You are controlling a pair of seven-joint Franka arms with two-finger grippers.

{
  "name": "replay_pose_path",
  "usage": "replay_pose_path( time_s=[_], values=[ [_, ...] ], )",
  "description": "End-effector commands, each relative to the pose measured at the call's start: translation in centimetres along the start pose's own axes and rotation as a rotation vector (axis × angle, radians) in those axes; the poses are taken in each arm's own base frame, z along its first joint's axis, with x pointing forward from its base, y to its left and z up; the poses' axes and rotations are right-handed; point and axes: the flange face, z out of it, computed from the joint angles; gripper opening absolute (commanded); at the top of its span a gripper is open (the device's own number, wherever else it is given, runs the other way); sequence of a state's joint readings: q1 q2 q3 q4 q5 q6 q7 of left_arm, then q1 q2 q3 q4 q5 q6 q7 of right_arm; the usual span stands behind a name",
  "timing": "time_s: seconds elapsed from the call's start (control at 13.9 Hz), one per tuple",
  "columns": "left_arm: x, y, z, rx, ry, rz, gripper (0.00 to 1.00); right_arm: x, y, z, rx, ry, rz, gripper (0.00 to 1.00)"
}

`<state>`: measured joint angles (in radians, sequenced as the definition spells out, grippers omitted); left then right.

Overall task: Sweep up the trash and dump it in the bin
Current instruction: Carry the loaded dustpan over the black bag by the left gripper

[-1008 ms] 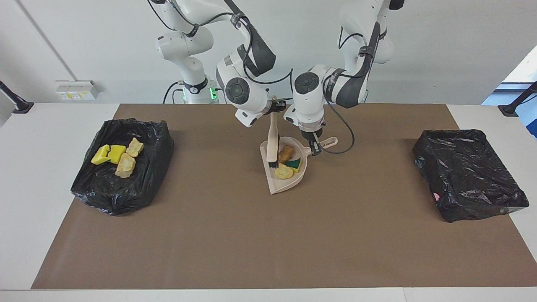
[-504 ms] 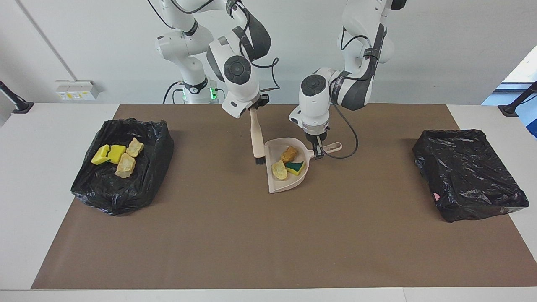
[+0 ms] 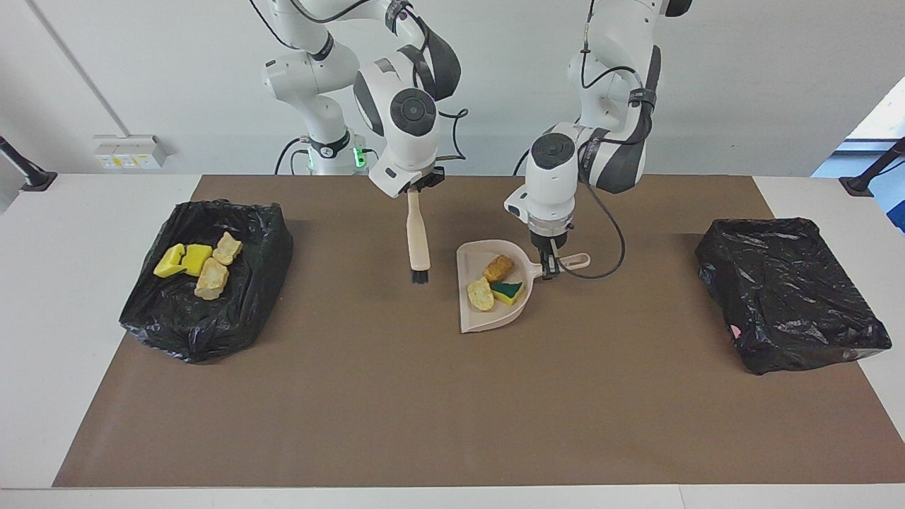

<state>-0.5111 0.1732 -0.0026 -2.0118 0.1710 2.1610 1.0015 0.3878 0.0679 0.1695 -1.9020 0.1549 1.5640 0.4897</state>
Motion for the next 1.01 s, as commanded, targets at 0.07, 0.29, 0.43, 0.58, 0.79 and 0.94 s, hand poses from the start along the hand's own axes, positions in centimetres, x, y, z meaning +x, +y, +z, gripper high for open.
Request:
replay_pose_path(
  time_s=[0.07, 0.29, 0.43, 0.58, 0.79, 0.94],
  values=[
    [-4.3, -0.8, -2.8, 0.018, 0.077, 0.018, 0.0, -2.0, -1.6, 0.4, 0.083, 0.012, 0.09, 0.0],
    [-9.5, -1.8, -4.2, -0.013, 0.065, -0.021, 0.0, -3.5, -3.8, 2.7, 0.141, -0.012, 0.135, 0.0],
    [-13.9, -2.6, -5.7, 0.001, 0.073, -0.033, 0.0, -3.9, -6.7, 5.1, 0.124, -0.008, 0.149, 0.0],
    [-19.0, -3.7, -7.4, -0.034, 0.081, -0.102, 0.0, -5.2, -8.1, 7.7, 0.082, -0.033, 0.128, 0.0],
    [-27.7, -4.9, -9.9, -0.043, 0.077, -0.139, 0.0, -6.9, -9.3, 10.0, 0.076, -0.06, 0.133, 0.0],
    [-33.1, -4.8, -10.5, -0.055, 0.075, -0.147, 0.0, -6.9, -9.3, 11.3, 0.086, -0.069, 0.138, 0.0]
  ],
)
